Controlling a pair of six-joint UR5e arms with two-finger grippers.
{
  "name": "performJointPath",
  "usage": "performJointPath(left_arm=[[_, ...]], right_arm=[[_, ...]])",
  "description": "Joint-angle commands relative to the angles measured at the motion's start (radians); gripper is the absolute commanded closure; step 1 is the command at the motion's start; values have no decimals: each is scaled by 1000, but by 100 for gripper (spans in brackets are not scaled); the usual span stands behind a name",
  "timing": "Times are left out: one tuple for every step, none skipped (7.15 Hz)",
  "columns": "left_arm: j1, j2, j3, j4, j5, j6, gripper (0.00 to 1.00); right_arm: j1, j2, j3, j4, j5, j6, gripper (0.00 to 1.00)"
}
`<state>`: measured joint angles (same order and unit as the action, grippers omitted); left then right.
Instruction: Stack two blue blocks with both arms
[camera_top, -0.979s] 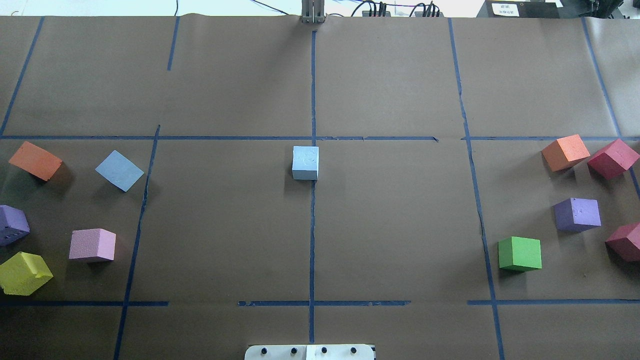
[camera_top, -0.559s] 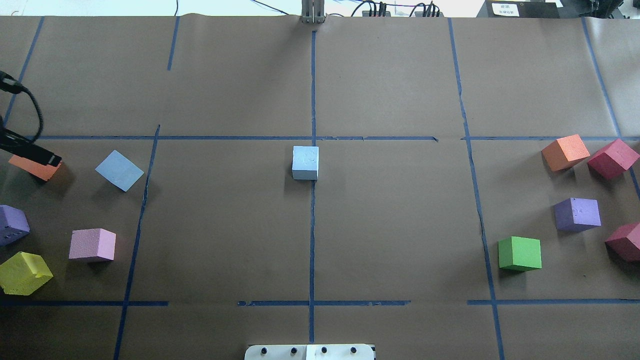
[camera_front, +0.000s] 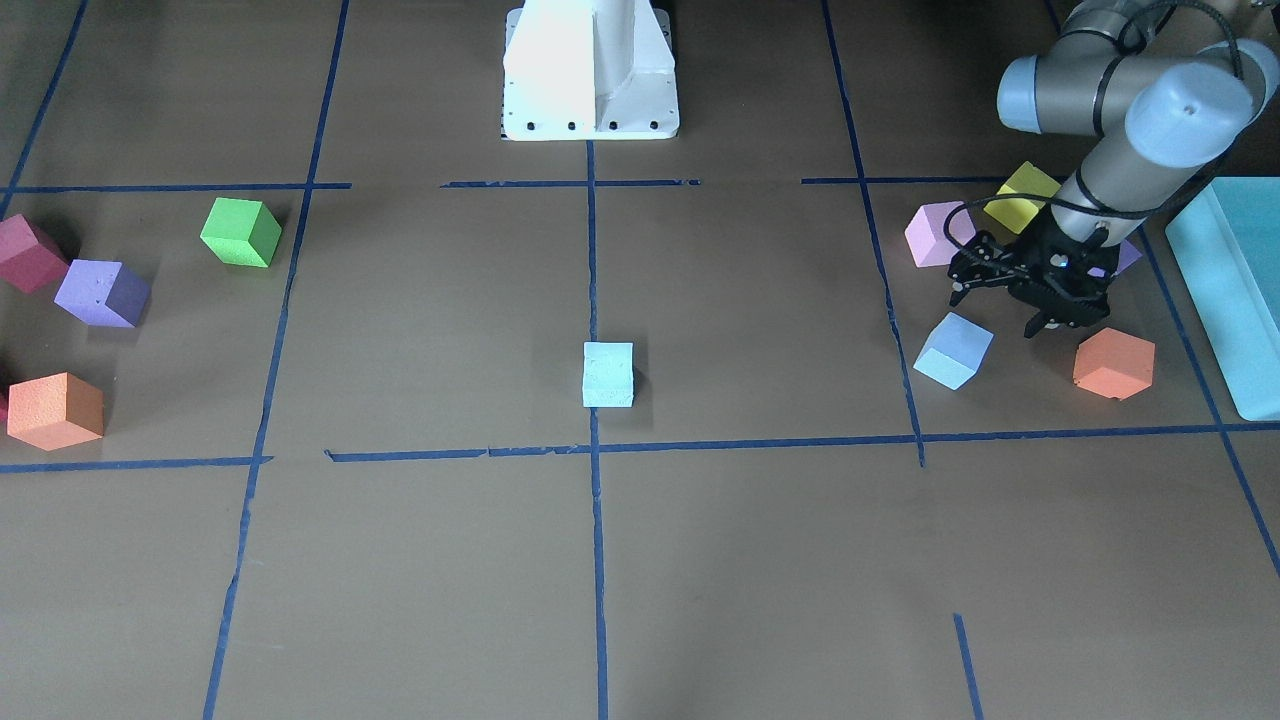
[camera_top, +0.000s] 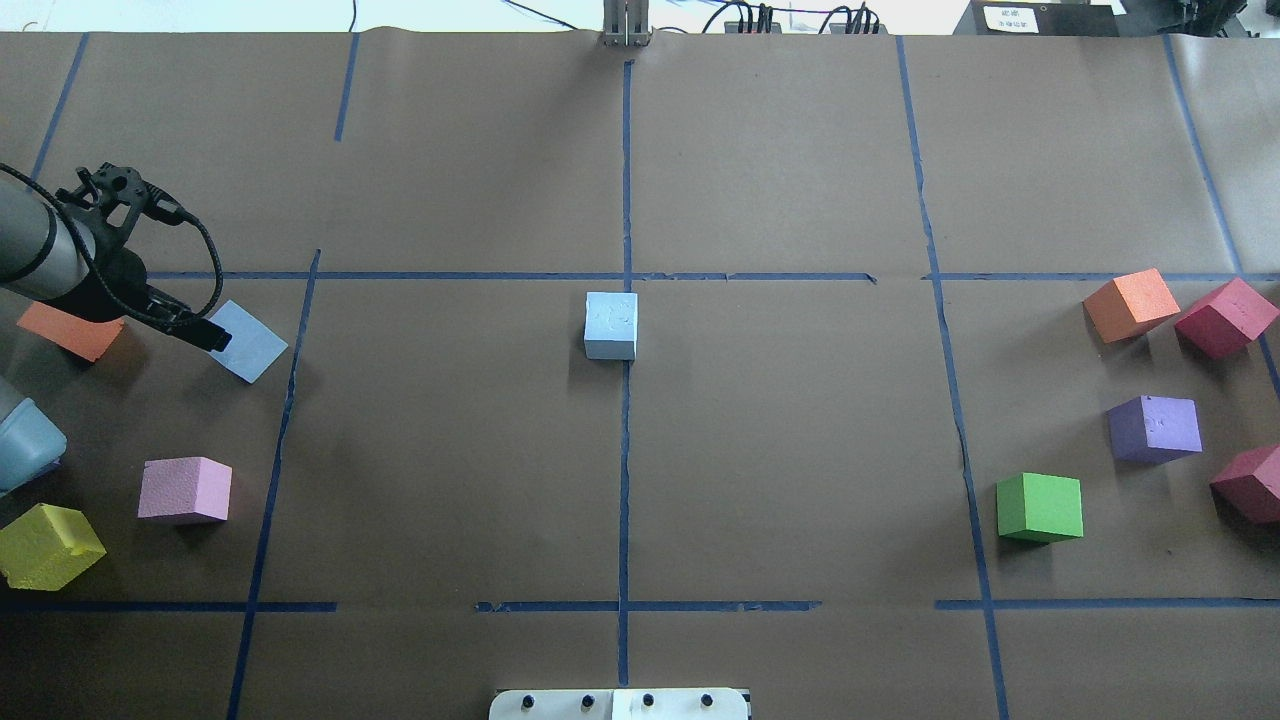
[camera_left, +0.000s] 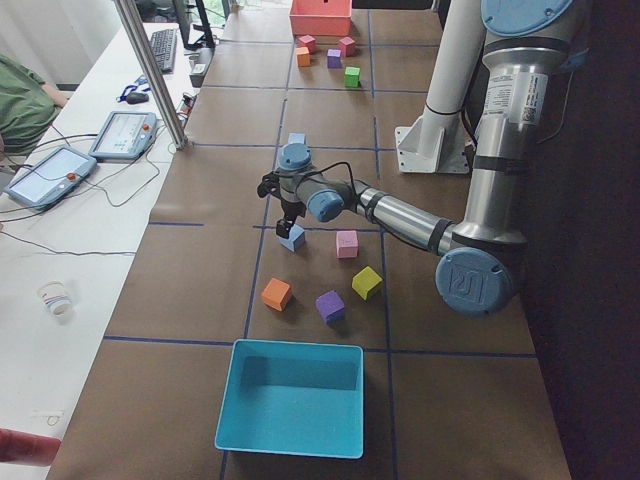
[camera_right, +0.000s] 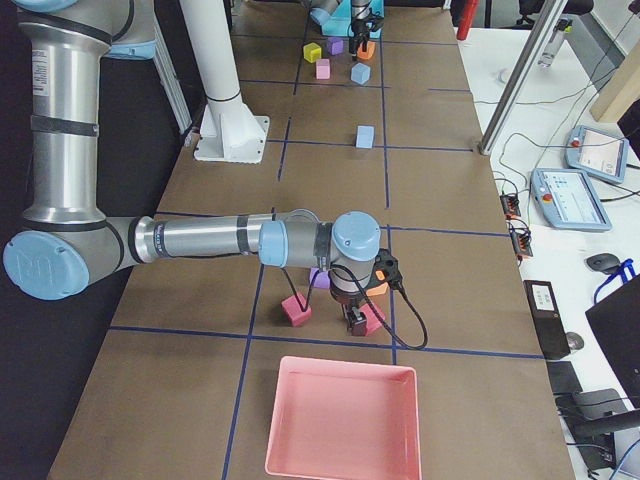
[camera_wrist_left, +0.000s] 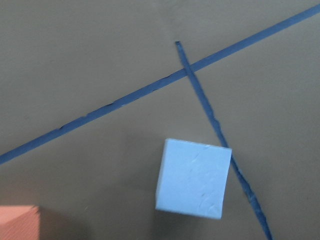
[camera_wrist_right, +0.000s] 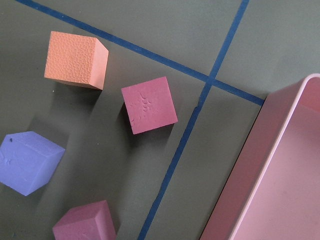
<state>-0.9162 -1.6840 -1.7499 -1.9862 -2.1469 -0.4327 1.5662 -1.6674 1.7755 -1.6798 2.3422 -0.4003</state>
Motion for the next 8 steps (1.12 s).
performJointPath(left_arm=[[26, -13, 43, -26, 2, -5, 0], [37, -14, 58, -28, 2, -6, 0], [52, -16, 67, -28, 2, -6, 0], [60, -17, 76, -28, 2, -6, 0], [66, -20, 90, -29, 2, -6, 0], [71, -42, 124, -29, 2, -6, 0], [72, -77, 156, -29, 2, -6, 3], [72, -88, 164, -29, 2, -6, 30]], right_arm=[[-2, 0, -1, 0, 0, 0, 0], [0, 0, -1, 0, 0, 0, 0], [0, 0, -1, 0, 0, 0, 0], [0, 0, -1, 0, 0, 0, 0], [0, 0, -1, 0, 0, 0, 0], [0, -2, -1, 0, 2, 0, 0], [0, -2, -1, 0, 2, 0, 0], [0, -2, -2, 0, 0, 0, 0]])
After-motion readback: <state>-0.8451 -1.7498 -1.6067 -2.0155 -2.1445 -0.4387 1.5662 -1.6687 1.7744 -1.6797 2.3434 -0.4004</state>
